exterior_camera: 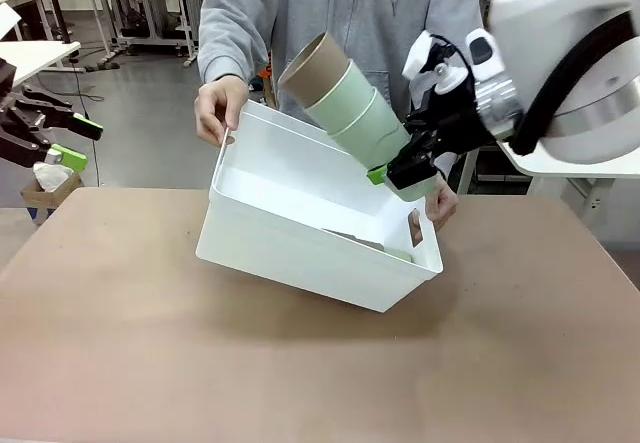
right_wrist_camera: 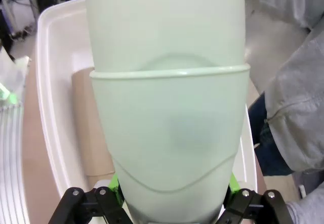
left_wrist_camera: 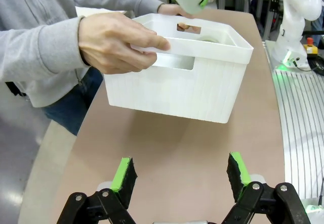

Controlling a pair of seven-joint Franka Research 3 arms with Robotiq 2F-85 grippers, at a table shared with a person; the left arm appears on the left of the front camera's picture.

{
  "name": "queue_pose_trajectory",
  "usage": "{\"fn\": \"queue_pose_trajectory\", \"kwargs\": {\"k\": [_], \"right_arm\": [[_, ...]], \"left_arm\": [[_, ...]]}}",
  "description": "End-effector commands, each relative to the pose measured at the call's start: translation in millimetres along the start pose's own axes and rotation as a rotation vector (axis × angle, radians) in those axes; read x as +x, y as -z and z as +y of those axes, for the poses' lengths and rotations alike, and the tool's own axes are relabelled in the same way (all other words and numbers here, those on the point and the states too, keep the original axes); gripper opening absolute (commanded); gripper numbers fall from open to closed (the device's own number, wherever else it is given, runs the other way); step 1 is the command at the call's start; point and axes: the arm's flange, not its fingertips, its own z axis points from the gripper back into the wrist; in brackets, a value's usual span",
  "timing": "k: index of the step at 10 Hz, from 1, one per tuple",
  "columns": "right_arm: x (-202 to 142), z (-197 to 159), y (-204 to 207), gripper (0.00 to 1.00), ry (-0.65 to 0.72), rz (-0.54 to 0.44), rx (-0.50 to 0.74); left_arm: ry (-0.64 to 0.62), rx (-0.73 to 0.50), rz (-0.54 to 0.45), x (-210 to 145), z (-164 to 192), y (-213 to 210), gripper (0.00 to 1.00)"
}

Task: Stack the cups and store them in the basket.
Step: Place the stack of Reusable plastic cups into the Pantry Basket.

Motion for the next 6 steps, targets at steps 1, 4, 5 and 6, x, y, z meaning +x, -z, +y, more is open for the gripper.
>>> {"fn": "queue_pose_trajectory", "kwargs": {"k": [1, 4, 5, 6], "right_arm": [[18.5, -2.7, 19.3, 0.84, 0.014, 0.096, -0.055], [-20.8, 0.0, 40.0, 0.84, -0.007, 0.164, -0.087], [-27.2, -3.8, 50.8, 0.84, -0.015, 0.18, -0.087], [-26.7, -10.8, 68.8, 0.84, -0.025, 0.188, -0.083]], "left_arm": [[0.006, -0.007, -0.004, 1.4, -0.4, -2.1, 0.94], [0.006, -0.007, -0.004, 1.4, -0.4, -2.1, 0.94], [0.006, -0.007, -0.004, 1.4, -0.4, -2.1, 0.94], [0.006, -0.007, -0.004, 1.4, -0.4, -2.1, 0.94]]}}
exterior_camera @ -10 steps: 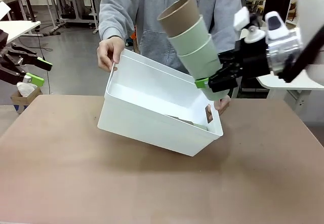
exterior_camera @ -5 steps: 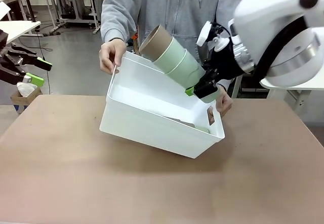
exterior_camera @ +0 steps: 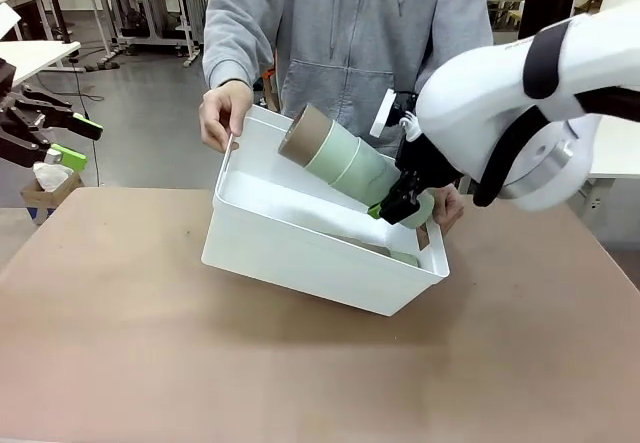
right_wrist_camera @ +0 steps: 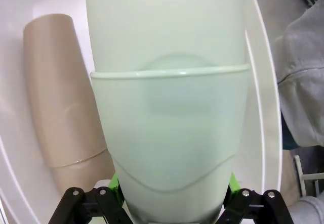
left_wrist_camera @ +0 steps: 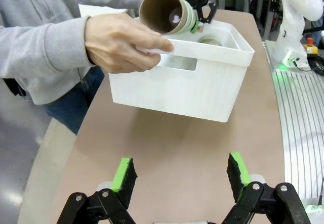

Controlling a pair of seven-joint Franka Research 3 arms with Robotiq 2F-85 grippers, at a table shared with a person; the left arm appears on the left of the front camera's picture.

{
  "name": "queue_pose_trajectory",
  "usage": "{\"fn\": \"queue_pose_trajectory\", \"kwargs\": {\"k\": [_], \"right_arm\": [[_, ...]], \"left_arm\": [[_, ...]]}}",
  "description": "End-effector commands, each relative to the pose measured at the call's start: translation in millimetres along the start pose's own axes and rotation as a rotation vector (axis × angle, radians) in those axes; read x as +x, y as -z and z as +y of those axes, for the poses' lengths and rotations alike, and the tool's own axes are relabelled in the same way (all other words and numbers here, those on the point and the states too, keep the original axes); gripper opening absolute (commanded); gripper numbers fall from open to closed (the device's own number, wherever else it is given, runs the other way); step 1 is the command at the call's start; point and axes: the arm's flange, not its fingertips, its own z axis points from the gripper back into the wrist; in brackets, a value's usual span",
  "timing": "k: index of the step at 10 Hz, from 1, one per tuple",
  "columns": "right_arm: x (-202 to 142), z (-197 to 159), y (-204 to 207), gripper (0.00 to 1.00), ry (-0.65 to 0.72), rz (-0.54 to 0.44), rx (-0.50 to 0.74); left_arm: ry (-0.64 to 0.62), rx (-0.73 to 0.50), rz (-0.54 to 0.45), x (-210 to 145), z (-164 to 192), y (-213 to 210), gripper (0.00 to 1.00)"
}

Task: Stack the cups and store them in the basket.
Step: Place the stack of Reusable plastic cups into the Pantry Basket.

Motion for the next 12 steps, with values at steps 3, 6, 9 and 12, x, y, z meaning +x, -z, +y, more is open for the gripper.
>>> {"fn": "queue_pose_trajectory", "kwargs": {"k": [3, 6, 9, 12], "right_arm": [[-2.2, -1.9, 12.0, 0.84, 0.002, 0.011, 0.006], [-2.2, -1.9, 12.0, 0.84, 0.002, 0.011, 0.006], [7.0, -5.2, 32.5, 0.84, -0.03, 0.025, 0.011], [29.1, -14.3, 53.1, 0.84, -0.08, 0.058, 0.008]], "left_arm": [[0.006, -0.007, -0.004, 1.6, -0.3, -1.9, 0.94], [0.006, -0.007, -0.004, 1.6, -0.3, -1.9, 0.94], [0.006, -0.007, -0.004, 1.6, -0.3, -1.9, 0.94], [0.006, -0.007, -0.004, 1.6, -0.3, -1.9, 0.94]]}}
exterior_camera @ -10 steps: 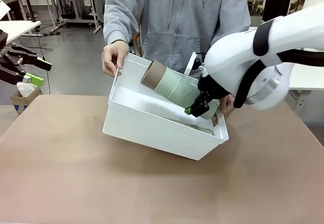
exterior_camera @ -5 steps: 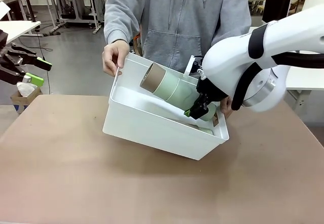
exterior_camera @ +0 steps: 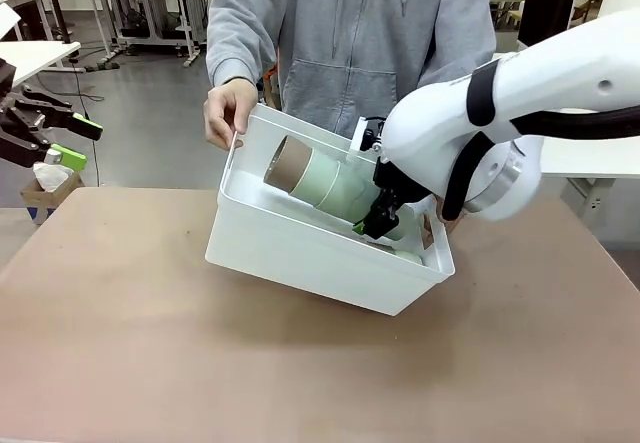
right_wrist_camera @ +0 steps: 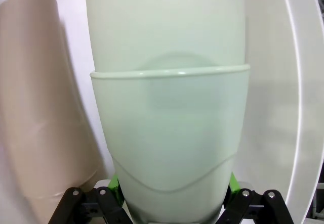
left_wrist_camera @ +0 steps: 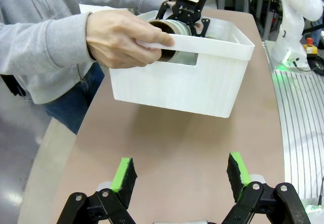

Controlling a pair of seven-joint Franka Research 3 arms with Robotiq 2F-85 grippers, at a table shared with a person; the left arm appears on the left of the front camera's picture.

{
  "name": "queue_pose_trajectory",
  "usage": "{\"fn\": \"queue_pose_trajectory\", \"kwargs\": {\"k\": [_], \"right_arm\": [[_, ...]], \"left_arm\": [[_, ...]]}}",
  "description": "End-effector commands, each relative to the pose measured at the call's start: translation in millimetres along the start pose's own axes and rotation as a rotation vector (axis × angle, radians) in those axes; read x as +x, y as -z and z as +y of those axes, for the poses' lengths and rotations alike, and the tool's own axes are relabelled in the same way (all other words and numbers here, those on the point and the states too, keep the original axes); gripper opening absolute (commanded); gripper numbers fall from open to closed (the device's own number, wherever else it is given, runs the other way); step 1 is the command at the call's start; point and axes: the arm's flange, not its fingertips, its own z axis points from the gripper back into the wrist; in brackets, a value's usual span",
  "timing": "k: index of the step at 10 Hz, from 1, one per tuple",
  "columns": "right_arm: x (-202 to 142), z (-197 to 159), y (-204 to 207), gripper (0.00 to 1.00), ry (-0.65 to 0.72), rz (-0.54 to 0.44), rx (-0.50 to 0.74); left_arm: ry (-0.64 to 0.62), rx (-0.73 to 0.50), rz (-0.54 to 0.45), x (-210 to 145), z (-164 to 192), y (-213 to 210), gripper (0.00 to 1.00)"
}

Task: Stack the cups and store them in the basket.
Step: Place the stack of Reusable plastic cups into the Pantry Basket.

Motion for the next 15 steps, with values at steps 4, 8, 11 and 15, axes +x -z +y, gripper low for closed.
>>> {"fn": "queue_pose_trajectory", "kwargs": {"k": [4, 8, 11, 15], "right_arm": [[35.2, -23.2, 26.5, 0.84, -0.061, 0.054, -0.014], [34.6, -23.0, 48.0, 0.84, -0.06, 0.061, 0.03], [28.8, -18.0, 49.6, 0.84, -0.056, 0.067, 0.045], [23.8, -23.0, 38.9, 1.0, -0.038, 0.073, 0.032]], "left_arm": [[0.007, -0.006, -0.004, 1.7, -0.3, -1.9, 0.94], [0.007, -0.006, -0.004, 1.7, -0.3, -1.9, 0.94], [0.007, -0.006, -0.004, 1.7, -0.3, -1.9, 0.94], [0.007, -0.006, -0.004, 1.7, -0.3, -1.9, 0.94]]}}
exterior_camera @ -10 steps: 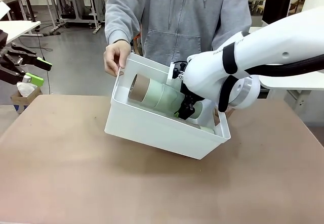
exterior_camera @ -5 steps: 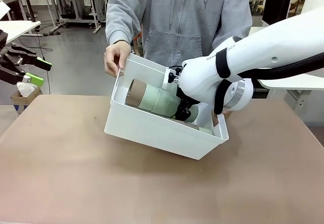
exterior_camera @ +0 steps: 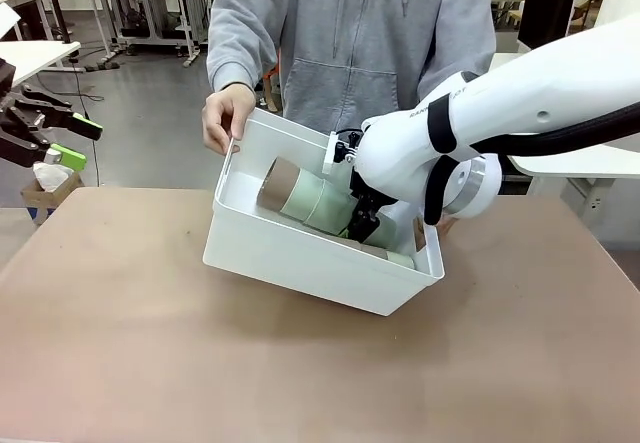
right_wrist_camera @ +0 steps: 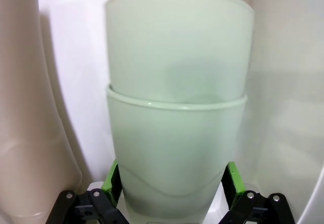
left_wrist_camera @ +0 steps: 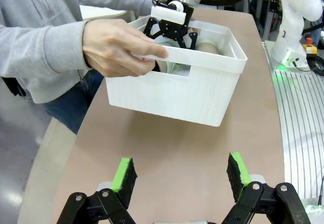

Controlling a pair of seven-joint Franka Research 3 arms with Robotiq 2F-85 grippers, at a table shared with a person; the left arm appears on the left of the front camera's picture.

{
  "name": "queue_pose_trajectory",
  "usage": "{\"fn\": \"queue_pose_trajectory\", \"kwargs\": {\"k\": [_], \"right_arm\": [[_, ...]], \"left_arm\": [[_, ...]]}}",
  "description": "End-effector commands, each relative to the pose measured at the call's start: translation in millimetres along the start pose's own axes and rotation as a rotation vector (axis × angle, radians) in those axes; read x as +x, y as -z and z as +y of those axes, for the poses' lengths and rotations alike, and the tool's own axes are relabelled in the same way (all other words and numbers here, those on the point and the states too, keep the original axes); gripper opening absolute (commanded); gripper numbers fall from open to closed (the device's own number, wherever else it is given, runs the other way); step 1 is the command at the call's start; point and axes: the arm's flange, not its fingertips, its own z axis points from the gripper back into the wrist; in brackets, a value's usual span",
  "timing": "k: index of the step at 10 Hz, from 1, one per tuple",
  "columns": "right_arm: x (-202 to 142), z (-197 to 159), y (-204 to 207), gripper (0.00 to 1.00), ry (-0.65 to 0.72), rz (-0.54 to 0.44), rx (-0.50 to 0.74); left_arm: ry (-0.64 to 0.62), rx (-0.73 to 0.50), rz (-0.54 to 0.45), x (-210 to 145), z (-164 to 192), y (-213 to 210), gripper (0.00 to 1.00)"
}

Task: Stack the cups and store them in the basket.
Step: Place the stack of Reusable plastic cups into the Pantry Basket.

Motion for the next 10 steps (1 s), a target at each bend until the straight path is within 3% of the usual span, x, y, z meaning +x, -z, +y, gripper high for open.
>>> {"fn": "queue_pose_trajectory", "kwargs": {"k": [1, 5, 8, 10], "right_arm": [[5.0, -8.6, -21.6, 1.0, 0.044, 0.016, 0.008], [-13.4, -27.1, -86.4, 1.0, 0.086, -0.007, 0.047], [-35.8, -46.5, -160.0, 1.0, 0.155, -0.033, -0.006], [-71.8, -49.5, -220.8, 1.0, 0.209, -0.146, -0.019]], "left_arm": [[0.007, -0.005, -0.003, 1.6, -0.2, -1.8, 0.94], [0.007, -0.005, -0.003, 1.6, -0.2, -1.8, 0.94], [0.007, -0.005, -0.003, 1.6, -0.2, -1.8, 0.94], [0.007, -0.005, -0.003, 1.6, -0.2, -1.8, 0.94]]}}
